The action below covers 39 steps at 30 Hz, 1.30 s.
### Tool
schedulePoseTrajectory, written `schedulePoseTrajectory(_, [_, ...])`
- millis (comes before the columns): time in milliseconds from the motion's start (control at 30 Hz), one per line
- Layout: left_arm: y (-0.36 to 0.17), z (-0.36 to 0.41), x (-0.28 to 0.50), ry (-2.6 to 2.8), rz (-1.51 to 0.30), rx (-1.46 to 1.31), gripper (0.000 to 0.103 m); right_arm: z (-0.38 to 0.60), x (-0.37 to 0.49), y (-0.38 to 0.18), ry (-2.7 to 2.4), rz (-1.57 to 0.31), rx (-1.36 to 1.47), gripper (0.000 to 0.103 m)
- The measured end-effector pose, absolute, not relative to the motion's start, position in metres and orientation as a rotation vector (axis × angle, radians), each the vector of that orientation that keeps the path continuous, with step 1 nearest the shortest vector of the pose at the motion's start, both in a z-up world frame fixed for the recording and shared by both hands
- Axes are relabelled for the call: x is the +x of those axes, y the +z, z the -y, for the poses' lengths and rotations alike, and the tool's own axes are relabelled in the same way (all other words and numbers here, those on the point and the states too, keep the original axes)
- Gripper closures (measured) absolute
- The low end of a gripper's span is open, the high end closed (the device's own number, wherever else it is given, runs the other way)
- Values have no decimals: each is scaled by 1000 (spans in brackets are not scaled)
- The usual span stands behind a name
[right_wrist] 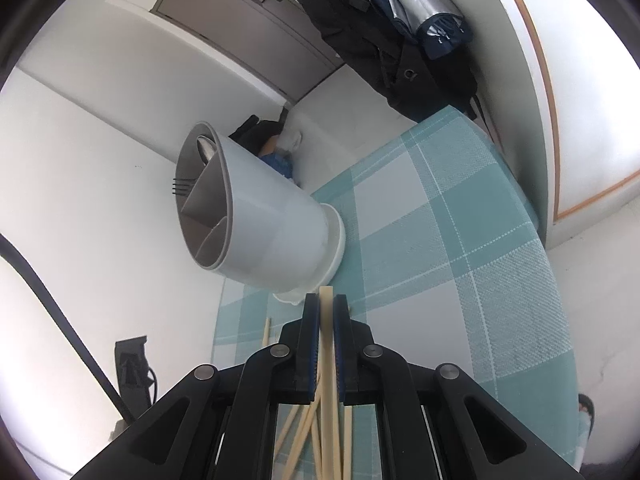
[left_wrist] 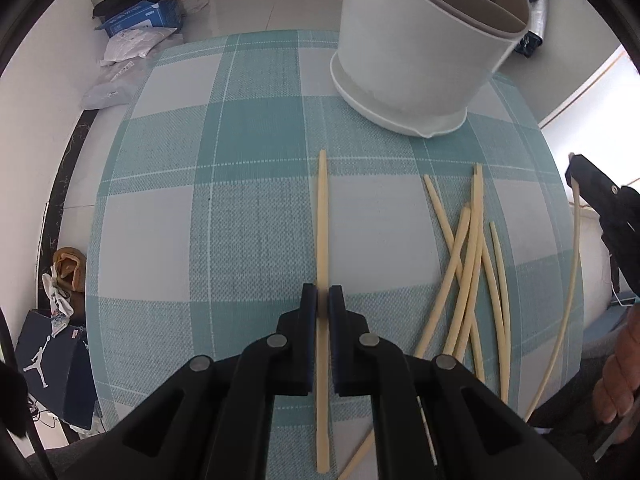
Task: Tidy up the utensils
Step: 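Grasp chopsticks with the right gripper while the left gripper grasps one chopstick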
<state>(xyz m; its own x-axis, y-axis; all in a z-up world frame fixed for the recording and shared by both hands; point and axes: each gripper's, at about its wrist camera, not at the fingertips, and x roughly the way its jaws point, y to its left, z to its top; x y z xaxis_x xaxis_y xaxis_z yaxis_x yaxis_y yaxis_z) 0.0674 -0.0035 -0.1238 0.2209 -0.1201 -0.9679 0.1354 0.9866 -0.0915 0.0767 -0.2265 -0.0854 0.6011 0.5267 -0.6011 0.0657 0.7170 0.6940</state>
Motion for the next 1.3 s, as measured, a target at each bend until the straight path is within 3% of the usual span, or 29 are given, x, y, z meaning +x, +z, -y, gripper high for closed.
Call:
schedulePoseTrajectory(267, [-124,-10,89,-211,-1368,-67,99,219,79,-84,279,-891,710,97])
schedulePoseTrajectory(333, [-125,-9,99,-201,-1357,-49,91,215,78,-82,281,-884,691,97])
schedulePoseTrajectory(467, [-126,3,123,-174,-1323,26,60,213,81,-83,273,-886,670,97])
schedulePoseTrajectory(667, [-131,21,146,-131,-1294,104,57,220,84,-84,250,-873,683,97])
schedulePoseTrajectory(733, [-131,26,148,-132,-1292,104,61,223,86,-83,245,-864,693,97])
schedulePoseTrajectory(767, [-130,28,148,-137,-1292,100,73,224,86,-83,243,-860,698,97])
schedulePoseTrajectory(800, [-128,31,146,-137,-1289,102,92,225,87,-82,244,-857,705,97])
schedulePoseTrajectory(833, [-124,34,140,-139,-1289,100,98,225,87,-81,245,-853,707,97])
schedulePoseTrajectory(1067, [-124,0,136,-117,-1272,-48,102,222,84,-68,240,-807,687,97])
schedulePoseTrajectory(1300, [-71,-7,110,-133,-1043,-91,102,215,65,-41,221,-682,594,97])
